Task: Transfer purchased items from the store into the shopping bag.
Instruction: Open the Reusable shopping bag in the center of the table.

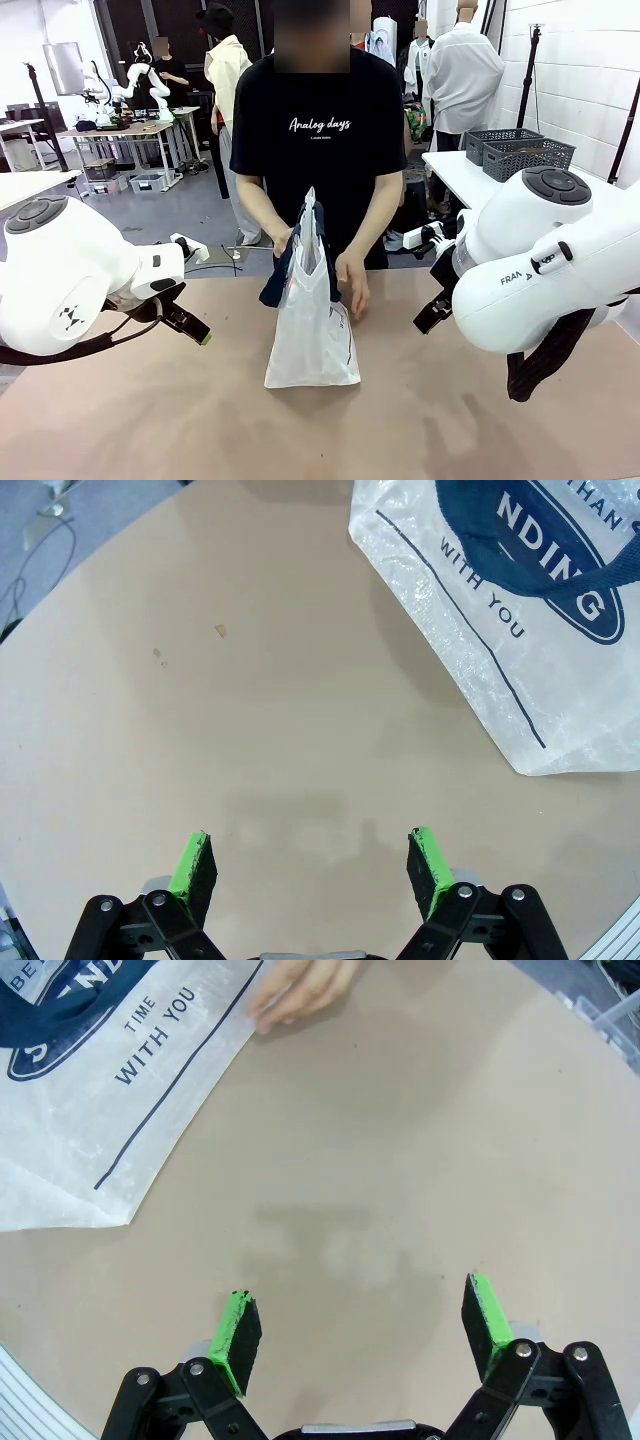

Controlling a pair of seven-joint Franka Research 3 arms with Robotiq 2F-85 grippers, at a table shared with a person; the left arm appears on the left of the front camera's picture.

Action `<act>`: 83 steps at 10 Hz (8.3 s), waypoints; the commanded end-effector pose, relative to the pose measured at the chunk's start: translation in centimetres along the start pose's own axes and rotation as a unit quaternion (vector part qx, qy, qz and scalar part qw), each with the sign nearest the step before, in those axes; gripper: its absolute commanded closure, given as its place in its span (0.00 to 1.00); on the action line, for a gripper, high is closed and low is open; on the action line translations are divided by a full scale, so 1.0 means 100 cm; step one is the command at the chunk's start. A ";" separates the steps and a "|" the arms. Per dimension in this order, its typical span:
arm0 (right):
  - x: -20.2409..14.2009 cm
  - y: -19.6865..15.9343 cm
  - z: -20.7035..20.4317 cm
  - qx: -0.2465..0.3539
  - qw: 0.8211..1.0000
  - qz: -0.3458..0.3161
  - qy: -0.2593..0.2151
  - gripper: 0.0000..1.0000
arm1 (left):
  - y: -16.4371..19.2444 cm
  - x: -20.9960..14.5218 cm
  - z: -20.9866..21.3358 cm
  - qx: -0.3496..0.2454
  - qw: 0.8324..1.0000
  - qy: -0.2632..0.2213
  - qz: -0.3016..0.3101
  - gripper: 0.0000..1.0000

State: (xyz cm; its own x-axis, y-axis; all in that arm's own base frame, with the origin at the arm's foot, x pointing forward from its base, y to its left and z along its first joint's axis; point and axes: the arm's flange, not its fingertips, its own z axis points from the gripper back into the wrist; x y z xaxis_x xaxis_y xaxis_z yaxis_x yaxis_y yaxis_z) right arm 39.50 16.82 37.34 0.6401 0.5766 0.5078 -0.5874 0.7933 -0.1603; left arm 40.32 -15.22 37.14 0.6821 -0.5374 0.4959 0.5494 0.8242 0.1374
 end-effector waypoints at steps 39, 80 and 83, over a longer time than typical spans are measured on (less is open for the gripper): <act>0.293 -0.002 0.066 0.123 0.985 -0.073 0.097 0.00 | -0.038 0.206 0.152 -0.116 0.986 0.093 0.077 0.00; 0.246 -0.005 0.039 0.155 0.979 -0.081 0.103 1.00 | -0.037 0.212 0.085 -0.066 0.980 0.113 0.147 1.00; 0.243 -0.018 0.055 0.119 0.982 -0.042 0.140 1.00 | -0.019 0.201 0.084 -0.005 0.982 0.112 0.152 1.00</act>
State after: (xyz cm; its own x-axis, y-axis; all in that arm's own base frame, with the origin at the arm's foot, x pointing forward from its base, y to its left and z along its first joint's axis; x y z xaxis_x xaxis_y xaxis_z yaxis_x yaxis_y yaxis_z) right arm 53.90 29.35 54.66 0.7949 0.5364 0.2836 -0.5861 0.7997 0.1303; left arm 49.45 -26.64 54.46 0.9019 -0.3241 0.2856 0.3512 0.9351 -0.0478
